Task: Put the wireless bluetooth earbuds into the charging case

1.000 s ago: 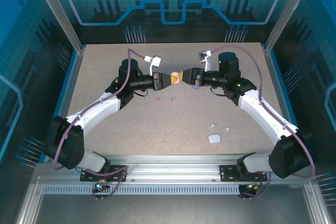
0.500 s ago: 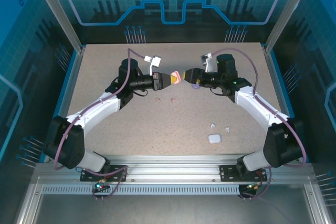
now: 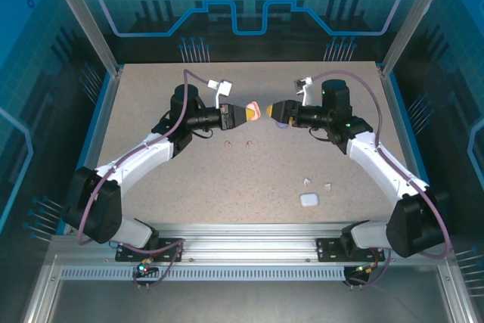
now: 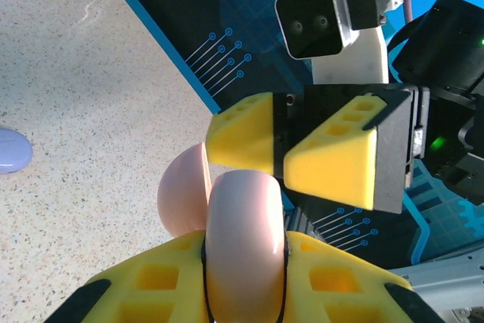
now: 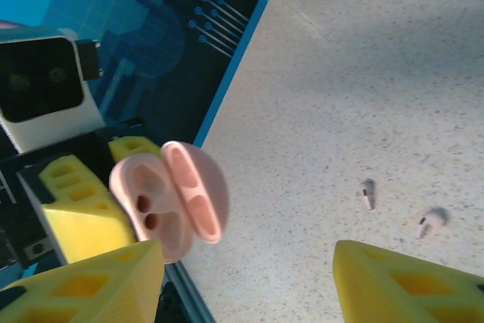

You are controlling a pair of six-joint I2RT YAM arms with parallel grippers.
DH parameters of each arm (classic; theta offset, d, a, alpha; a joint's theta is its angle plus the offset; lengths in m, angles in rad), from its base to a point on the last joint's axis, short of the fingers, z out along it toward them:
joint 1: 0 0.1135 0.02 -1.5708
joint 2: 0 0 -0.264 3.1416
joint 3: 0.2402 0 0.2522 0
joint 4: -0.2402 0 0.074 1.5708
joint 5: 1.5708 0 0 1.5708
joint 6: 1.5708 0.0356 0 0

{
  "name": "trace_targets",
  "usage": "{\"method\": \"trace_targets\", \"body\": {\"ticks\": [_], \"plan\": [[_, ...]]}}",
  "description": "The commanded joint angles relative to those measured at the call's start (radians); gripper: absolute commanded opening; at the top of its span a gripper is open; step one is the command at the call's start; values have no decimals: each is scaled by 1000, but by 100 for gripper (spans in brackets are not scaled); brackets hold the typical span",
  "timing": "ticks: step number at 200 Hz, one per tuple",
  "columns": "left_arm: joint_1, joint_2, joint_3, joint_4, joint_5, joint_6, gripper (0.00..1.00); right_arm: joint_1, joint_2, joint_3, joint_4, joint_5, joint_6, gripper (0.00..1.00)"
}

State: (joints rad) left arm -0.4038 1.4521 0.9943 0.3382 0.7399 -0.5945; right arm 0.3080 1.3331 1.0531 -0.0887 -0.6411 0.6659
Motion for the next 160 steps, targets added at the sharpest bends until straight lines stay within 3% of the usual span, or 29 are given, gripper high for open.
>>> {"method": "trace_targets", "body": {"ticks": [1,83,160], "plan": [[-1,-30,1,36,30,2,0,31,8,45,-6,-41,-22,59],[-2,-31,4,61,38,-16,0,68,87,91,-32,-14,-49,44],[-6,-30,9,64,48,-22,0,64,138,120,-29,-15,-43,37]]}}
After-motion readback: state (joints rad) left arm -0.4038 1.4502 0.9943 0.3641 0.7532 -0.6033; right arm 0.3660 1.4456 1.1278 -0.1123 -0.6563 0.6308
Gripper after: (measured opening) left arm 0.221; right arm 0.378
